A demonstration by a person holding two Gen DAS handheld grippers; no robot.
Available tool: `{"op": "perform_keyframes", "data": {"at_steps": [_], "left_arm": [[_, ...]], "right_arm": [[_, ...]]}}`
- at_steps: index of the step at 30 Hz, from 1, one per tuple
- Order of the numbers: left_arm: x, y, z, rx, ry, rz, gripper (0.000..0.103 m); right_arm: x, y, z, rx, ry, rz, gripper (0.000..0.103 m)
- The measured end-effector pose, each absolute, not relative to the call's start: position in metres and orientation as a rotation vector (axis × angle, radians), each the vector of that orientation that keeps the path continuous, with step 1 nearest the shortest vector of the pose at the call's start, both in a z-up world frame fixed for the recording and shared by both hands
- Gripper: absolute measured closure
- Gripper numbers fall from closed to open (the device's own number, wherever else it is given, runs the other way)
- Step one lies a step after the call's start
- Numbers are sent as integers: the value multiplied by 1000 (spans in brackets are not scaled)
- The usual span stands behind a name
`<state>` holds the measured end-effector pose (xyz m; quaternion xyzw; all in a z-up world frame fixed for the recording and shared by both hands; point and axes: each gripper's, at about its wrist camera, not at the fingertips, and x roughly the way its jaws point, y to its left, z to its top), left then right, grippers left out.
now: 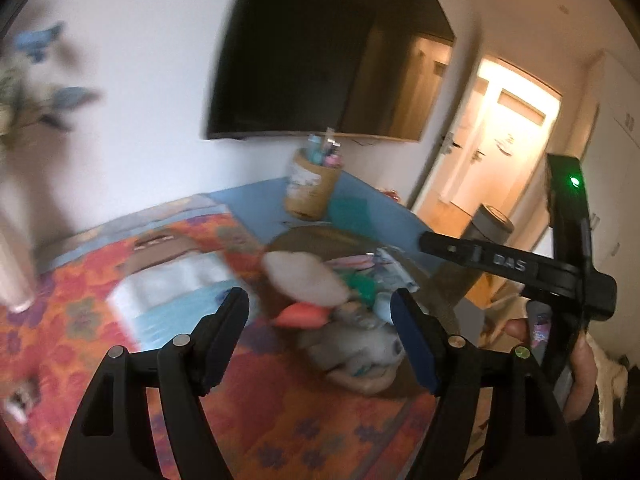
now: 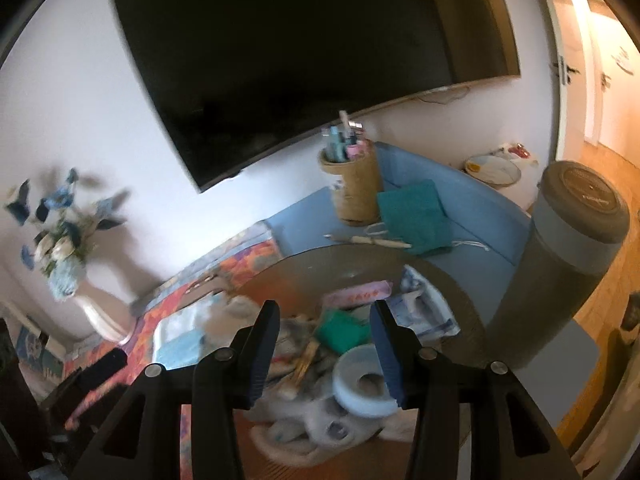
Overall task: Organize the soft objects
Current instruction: 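Open both tools to drop the cloth and packet into the basket, then grasp the white baby shoe with left tool while right grasps teal cloth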
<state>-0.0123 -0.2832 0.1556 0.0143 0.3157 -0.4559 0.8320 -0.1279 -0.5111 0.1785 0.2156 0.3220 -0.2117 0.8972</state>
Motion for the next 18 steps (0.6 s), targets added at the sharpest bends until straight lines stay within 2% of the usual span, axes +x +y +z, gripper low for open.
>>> {"op": "perform_keyframes", "data": {"at_steps": [5, 9, 14, 16, 18], "left_arm": [[-11, -200, 178, -14, 620, -818, 31], [-11, -125, 198, -81, 582, -676, 22], [-18, -49, 214, -101, 547, -513, 21], [-19, -26, 214, -101, 549, -469, 14], [-17, -10, 207, -106, 557, -439, 13]], "right_arm": [[-129, -460, 195, 376, 650, -354, 57], [-119, -411, 202, 322, 658, -261, 57], [-100, -349, 198, 249, 694, -151, 57], [-88, -323, 191, 234, 723, -90, 56], [-78, -303, 180, 232, 756, -41, 52]]}}
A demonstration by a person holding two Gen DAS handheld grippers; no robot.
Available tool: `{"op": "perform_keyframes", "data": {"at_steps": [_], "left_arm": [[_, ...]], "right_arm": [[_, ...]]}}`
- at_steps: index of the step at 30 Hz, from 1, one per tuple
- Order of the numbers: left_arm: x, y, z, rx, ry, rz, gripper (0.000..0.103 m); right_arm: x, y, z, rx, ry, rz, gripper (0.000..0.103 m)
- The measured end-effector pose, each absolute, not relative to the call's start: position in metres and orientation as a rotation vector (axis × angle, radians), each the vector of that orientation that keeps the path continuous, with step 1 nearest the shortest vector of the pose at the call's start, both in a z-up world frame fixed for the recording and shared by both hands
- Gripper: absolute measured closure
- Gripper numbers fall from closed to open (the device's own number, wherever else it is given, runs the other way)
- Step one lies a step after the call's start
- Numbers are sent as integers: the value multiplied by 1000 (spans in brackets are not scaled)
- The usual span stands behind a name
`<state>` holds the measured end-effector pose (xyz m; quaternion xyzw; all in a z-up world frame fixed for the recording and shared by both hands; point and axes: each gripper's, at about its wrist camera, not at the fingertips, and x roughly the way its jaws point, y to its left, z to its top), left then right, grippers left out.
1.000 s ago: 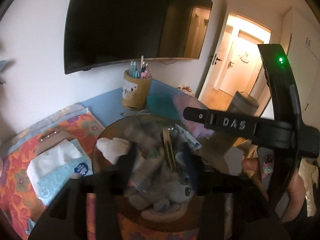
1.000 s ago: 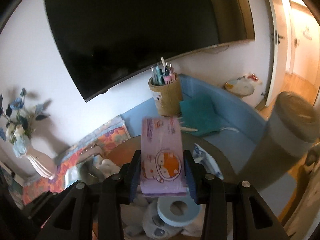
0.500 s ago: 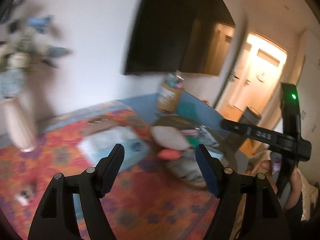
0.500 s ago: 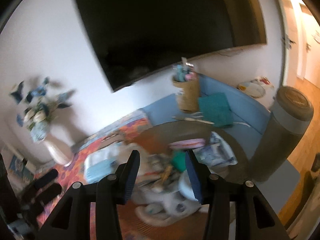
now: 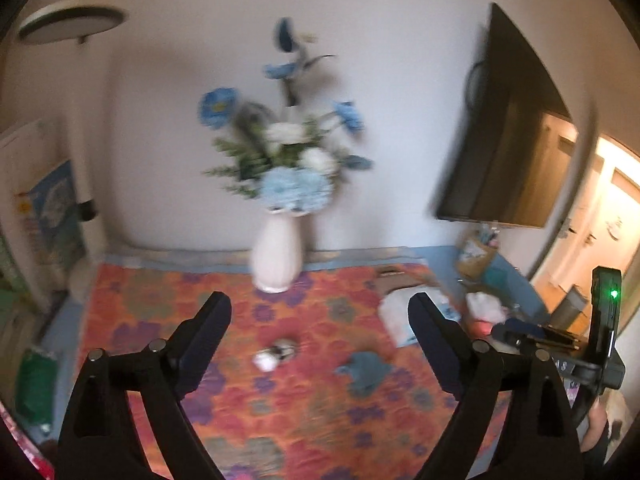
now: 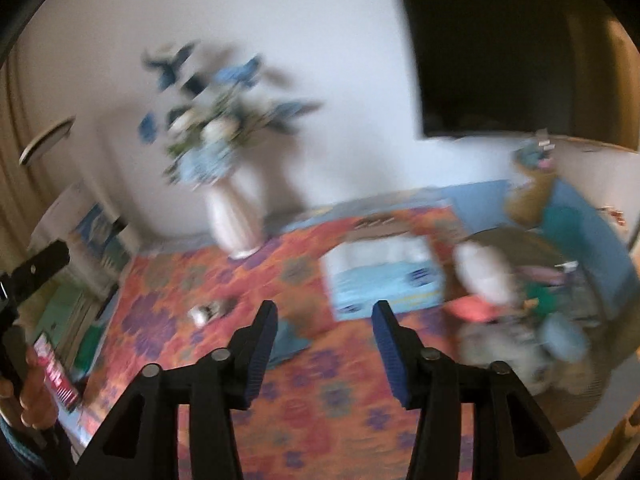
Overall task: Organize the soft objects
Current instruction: 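Grasp the white baby shoe with left tool while right grasps teal cloth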
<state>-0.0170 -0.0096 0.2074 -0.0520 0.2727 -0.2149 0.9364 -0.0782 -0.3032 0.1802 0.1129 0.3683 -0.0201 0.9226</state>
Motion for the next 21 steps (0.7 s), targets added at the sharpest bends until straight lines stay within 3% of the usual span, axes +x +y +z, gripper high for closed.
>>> {"op": "perform_keyframes", "data": {"at_steps": [8, 21], "left_arm": [[7, 1, 148, -101, 678, -440, 13], [77, -34, 55, -16, 859, -437, 13]], "right_arm": [[-35, -248, 133, 199, 916, 38, 52], [12, -249, 61, 250, 1062, -9, 46]]}}
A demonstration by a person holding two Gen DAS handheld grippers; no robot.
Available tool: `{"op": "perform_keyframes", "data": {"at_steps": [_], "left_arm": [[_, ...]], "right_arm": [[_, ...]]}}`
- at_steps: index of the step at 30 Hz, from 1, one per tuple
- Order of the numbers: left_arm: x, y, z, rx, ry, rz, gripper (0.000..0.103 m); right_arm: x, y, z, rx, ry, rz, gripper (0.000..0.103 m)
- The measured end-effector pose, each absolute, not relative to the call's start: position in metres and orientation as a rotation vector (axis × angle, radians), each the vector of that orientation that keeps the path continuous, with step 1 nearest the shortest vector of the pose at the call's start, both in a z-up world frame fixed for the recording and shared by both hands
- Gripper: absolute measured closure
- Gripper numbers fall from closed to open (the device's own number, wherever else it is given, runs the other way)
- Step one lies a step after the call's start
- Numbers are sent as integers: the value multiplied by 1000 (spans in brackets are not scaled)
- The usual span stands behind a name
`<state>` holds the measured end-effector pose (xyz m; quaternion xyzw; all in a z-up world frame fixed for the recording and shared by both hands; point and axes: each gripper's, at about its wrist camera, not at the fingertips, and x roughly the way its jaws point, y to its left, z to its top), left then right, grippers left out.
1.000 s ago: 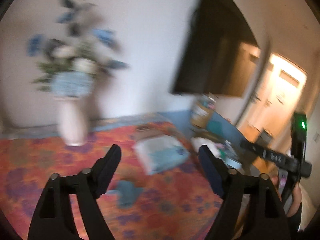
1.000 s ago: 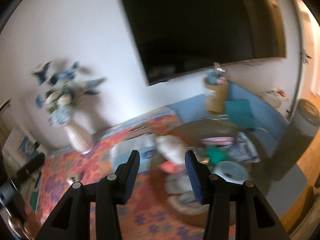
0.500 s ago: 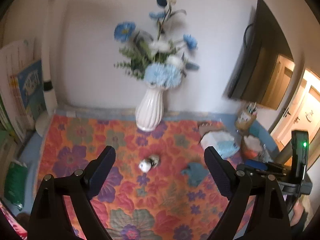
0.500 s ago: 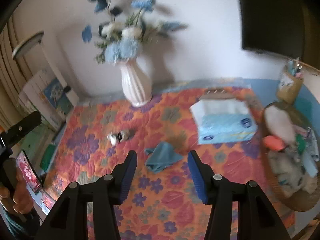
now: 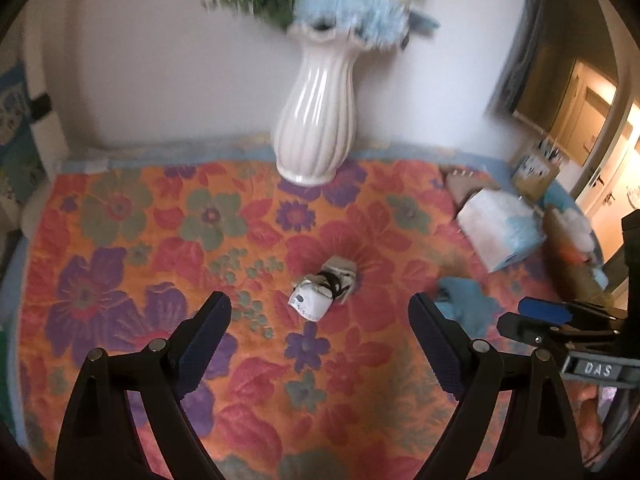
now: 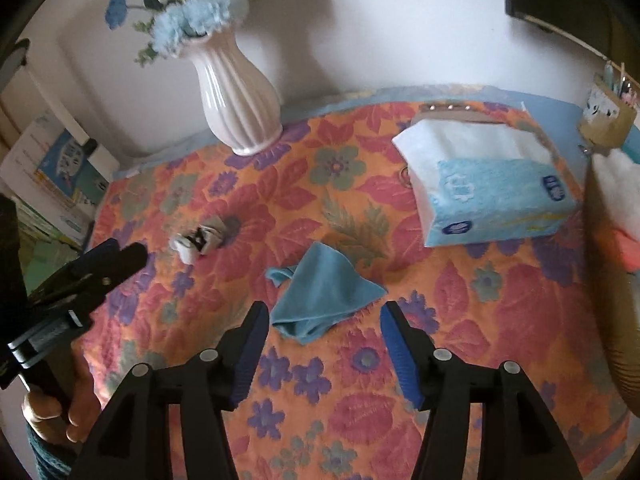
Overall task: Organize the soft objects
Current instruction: 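Grasp the white baby shoe with left tool while right grasps teal cloth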
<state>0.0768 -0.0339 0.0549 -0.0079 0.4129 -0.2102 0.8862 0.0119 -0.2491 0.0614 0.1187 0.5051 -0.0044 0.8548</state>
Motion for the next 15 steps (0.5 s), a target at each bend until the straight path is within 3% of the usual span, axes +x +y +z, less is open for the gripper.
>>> {"op": "perform_keyframes", "data": {"at_steps": [14, 15], "left_arm": [[99, -57, 18, 28, 856, -407, 15], [99, -58, 17, 34, 852, -398, 21]], "right_arm": [[27, -224, 15, 126, 950, -37, 43], [27, -222, 15, 111, 951, -46, 43]]}}
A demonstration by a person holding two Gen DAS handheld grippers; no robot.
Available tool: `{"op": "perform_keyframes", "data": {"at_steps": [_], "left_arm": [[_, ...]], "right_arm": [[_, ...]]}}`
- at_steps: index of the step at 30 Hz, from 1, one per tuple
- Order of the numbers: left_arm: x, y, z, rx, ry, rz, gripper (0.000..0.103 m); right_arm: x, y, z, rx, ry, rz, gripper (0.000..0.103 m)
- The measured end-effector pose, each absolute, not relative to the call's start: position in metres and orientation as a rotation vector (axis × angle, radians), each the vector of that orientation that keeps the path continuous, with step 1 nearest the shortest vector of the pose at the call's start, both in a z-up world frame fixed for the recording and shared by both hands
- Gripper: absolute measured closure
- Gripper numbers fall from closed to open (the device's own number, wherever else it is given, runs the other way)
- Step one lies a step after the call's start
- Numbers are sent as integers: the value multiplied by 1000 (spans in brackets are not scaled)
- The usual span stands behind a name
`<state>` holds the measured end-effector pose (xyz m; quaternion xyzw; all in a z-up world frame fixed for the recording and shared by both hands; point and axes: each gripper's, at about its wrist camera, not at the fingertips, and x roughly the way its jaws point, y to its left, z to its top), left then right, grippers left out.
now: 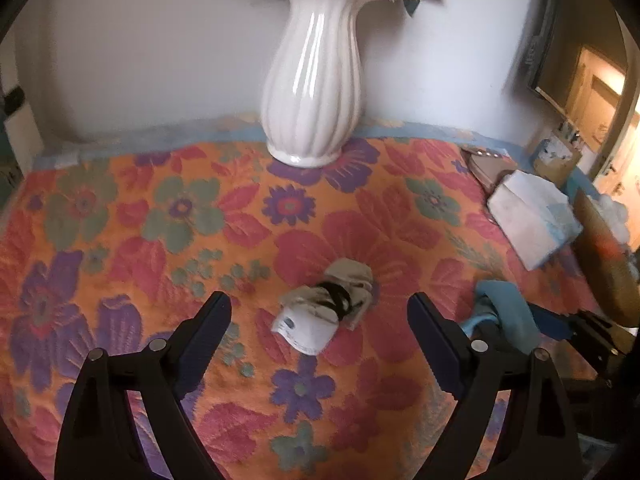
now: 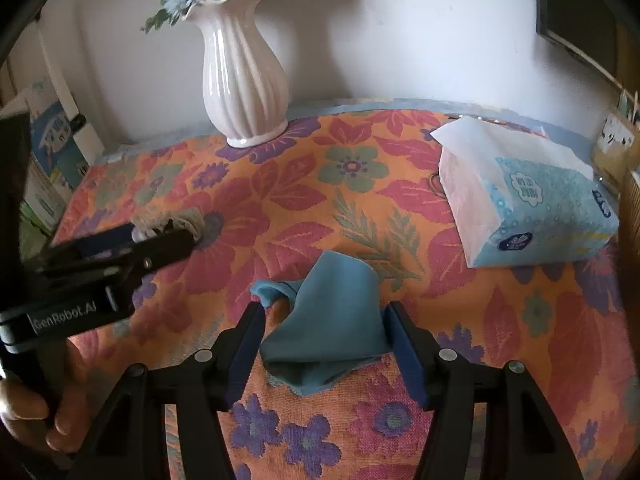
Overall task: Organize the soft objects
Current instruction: 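Grasp the white baby shoe with left tool while right grasps teal cloth, then lift the shoe and teal cloth and carry both toward the basket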
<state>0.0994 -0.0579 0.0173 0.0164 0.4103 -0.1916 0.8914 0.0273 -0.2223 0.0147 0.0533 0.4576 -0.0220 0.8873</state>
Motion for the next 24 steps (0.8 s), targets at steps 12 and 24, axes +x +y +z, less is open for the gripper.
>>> {"op": "perform_keyframes", "data": {"at_steps": [12, 24], "left_arm": [[92, -59, 20, 47, 827, -405, 75], [-7, -22, 32, 27, 867, -457, 75]], "right_arm": [[18, -216, 25, 89, 875, -10, 85], [-53, -193, 26, 11, 948, 248, 84]]}}
